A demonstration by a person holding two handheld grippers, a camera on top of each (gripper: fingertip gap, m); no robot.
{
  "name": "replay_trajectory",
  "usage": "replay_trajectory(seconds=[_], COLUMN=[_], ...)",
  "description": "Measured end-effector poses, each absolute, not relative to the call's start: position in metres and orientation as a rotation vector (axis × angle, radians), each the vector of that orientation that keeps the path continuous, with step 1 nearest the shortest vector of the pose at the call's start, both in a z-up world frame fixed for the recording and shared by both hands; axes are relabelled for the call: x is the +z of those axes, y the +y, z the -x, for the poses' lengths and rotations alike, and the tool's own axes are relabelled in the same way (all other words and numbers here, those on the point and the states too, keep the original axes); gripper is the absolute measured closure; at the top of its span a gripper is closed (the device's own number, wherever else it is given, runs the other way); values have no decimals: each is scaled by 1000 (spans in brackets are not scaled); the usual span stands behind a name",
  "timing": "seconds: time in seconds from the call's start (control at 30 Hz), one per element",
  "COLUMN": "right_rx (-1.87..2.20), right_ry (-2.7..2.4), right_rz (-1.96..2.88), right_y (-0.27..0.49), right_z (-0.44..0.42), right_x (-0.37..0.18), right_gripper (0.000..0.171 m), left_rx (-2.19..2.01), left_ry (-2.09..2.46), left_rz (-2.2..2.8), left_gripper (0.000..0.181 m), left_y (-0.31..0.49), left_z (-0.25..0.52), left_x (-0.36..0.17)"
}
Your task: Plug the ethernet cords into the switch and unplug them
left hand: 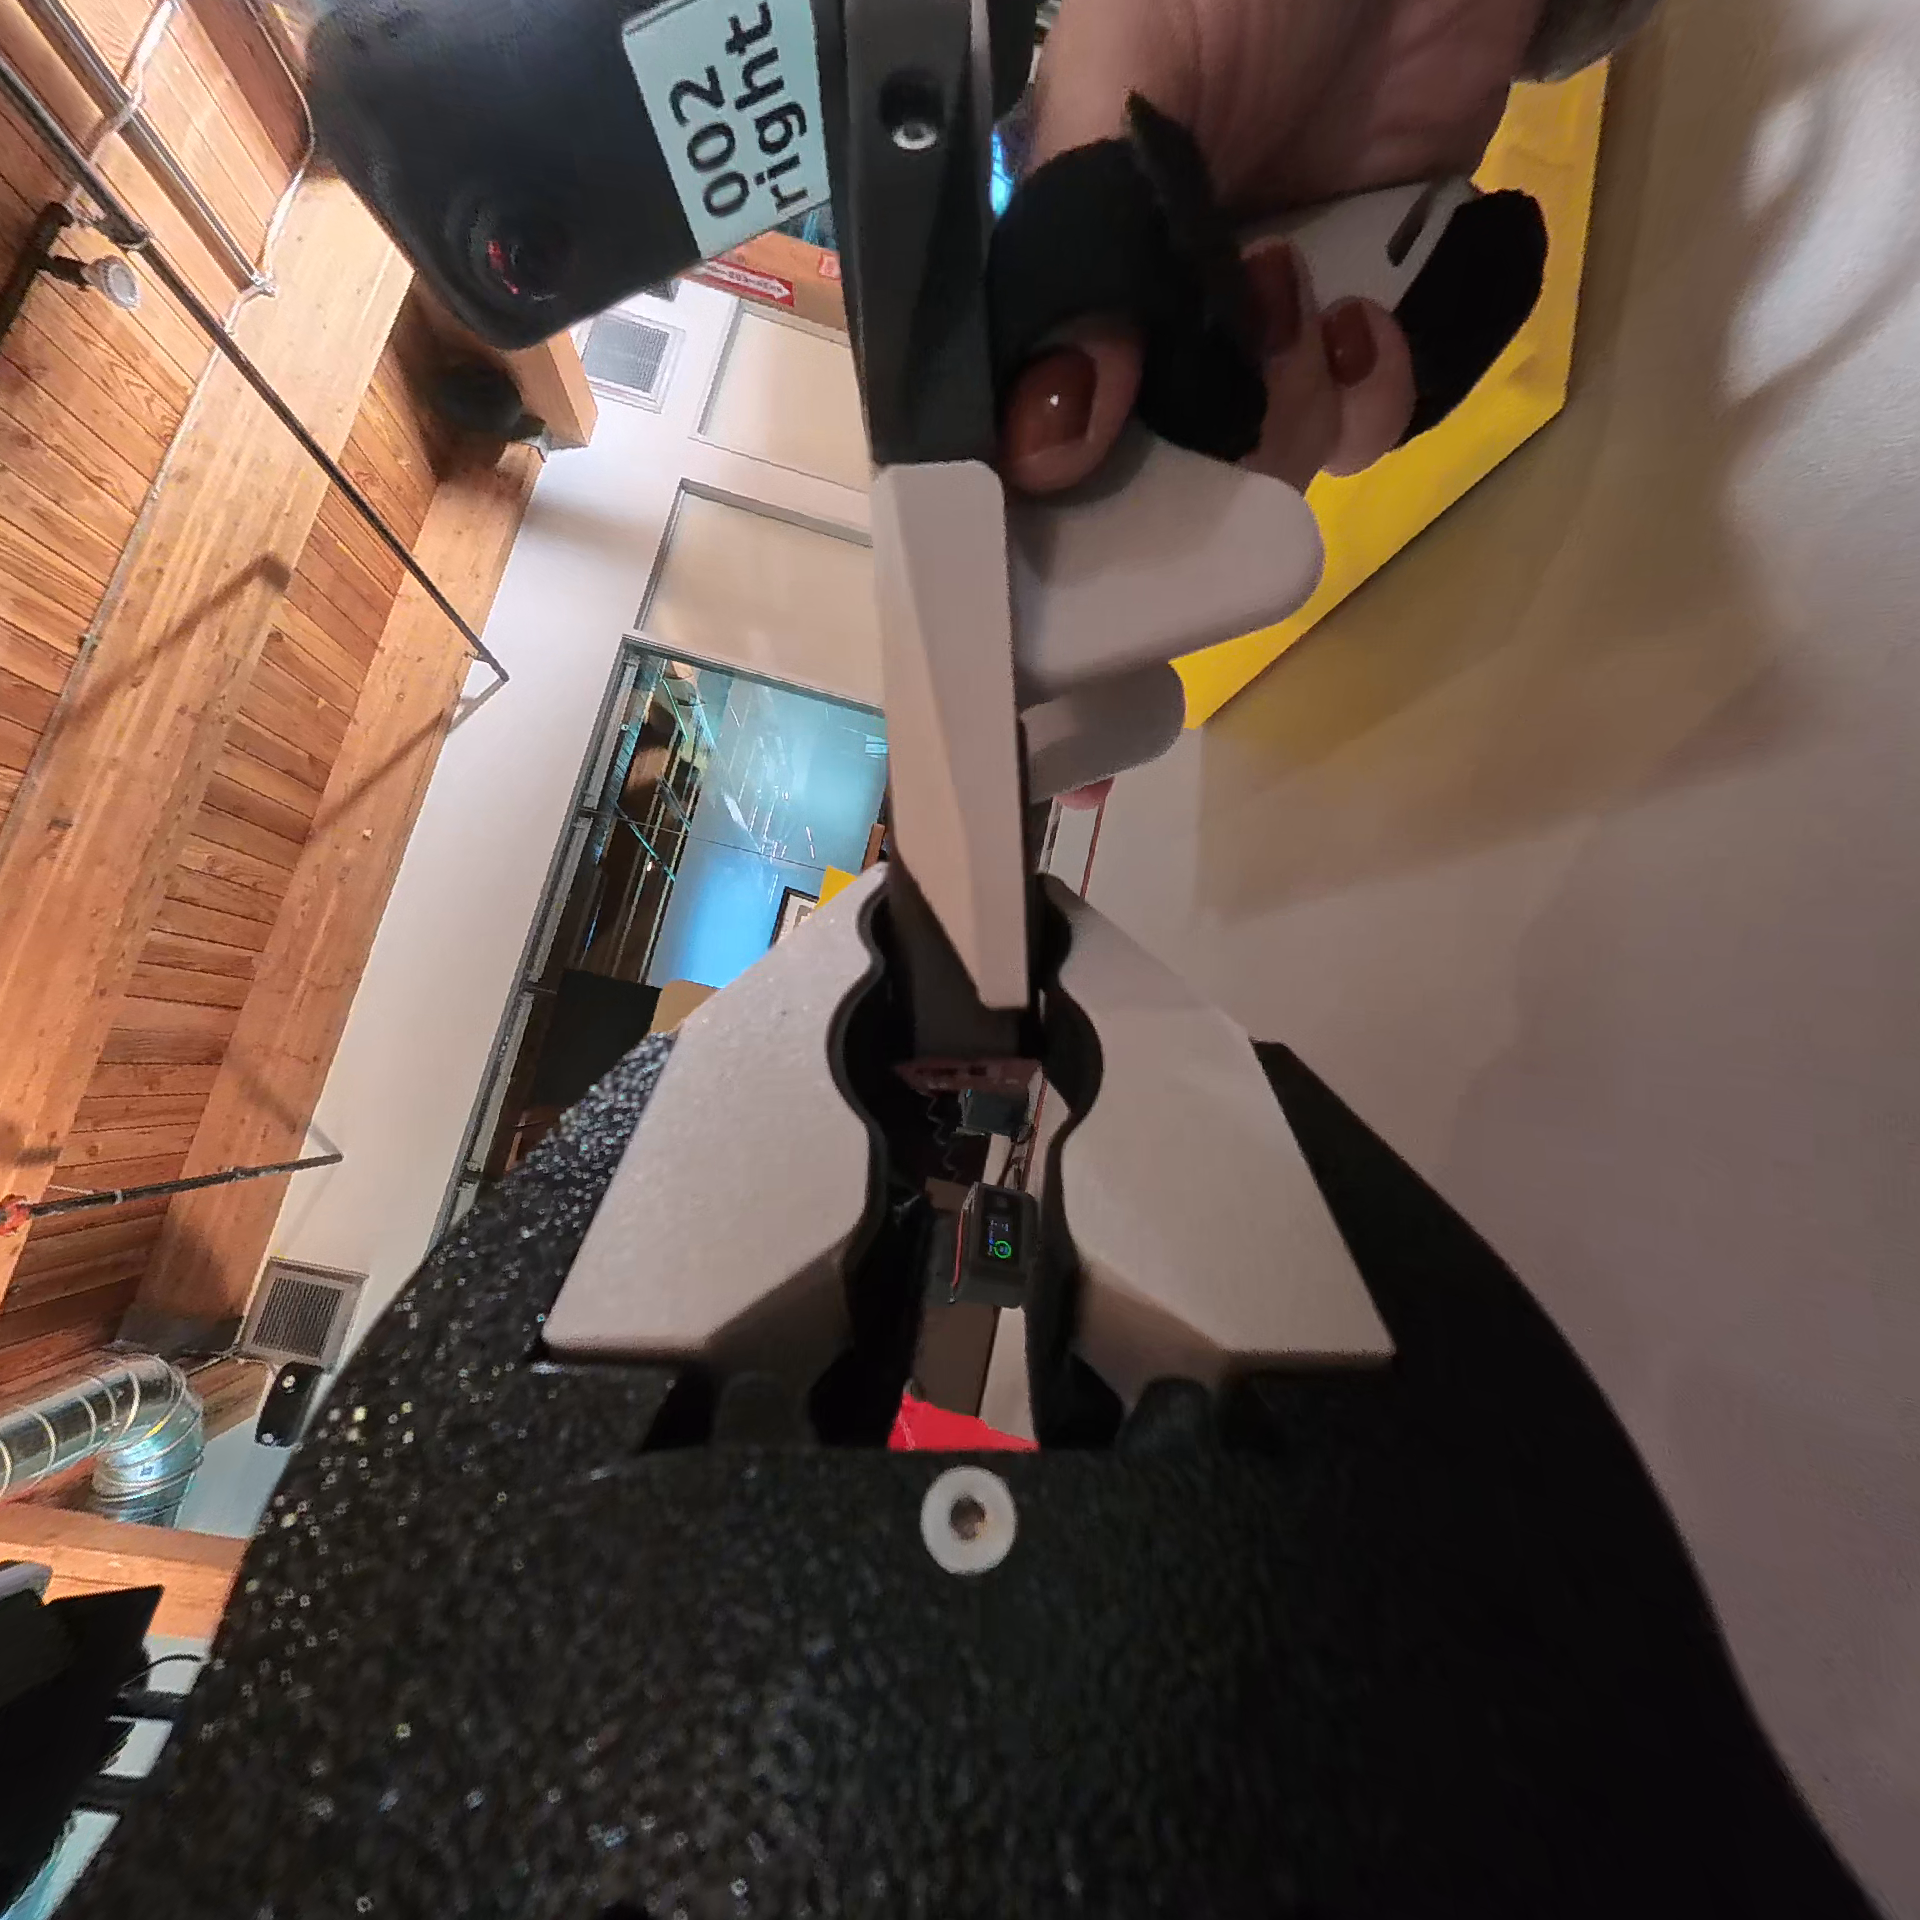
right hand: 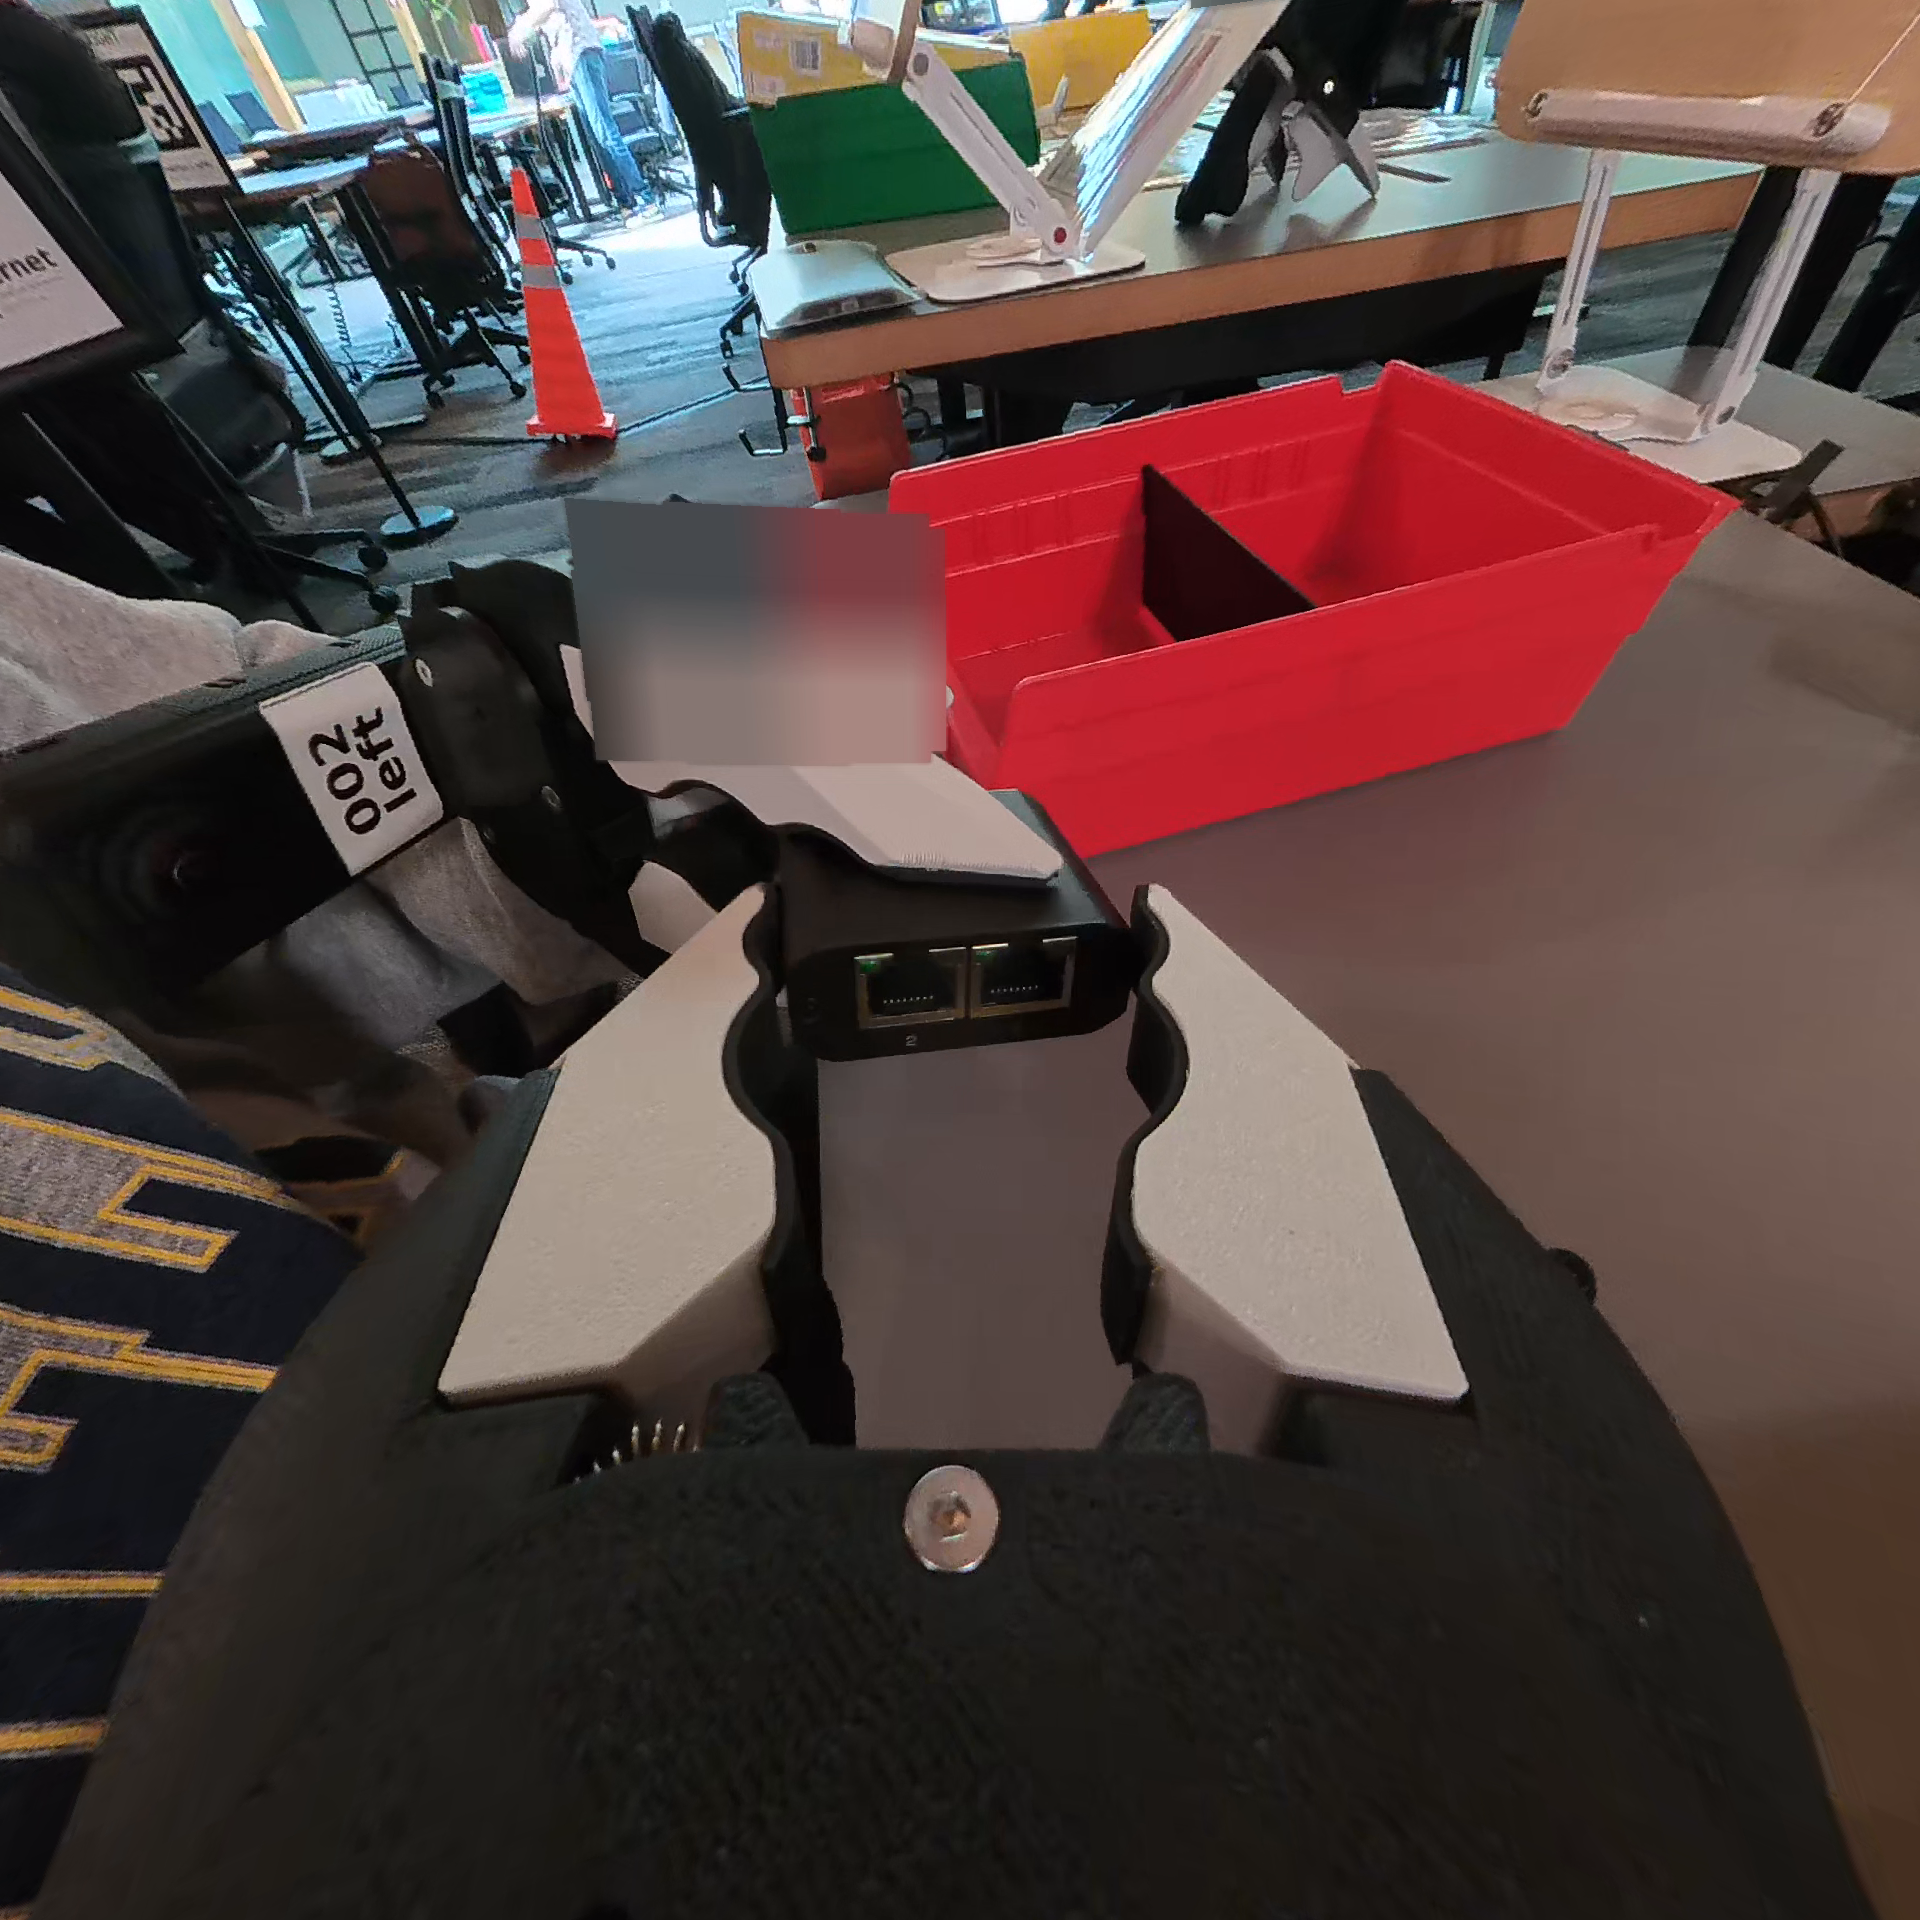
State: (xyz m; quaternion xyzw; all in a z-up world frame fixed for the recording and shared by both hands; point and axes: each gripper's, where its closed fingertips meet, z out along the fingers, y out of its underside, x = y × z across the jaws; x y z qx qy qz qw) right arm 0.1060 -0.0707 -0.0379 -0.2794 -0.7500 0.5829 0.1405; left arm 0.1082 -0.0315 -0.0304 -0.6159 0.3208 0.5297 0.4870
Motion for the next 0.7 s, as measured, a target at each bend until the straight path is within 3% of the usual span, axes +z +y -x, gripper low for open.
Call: replay_trajectory(seconds=[0.4,0.7], right_rx=[1688,1503], right_ry=[-2203,-2068], right_rz=[744,769], right_y=[-74,-17], right_z=[-111,-89], right_x=[-39,-25], right_gripper=[109,110], left_rx=[1198,963], left_ry=[786,437], left_rz=[1480,1567], left_gripper=[157,106], left_y=[-30,-38], left_z=[-116,-77], left_x=[-32,-29])
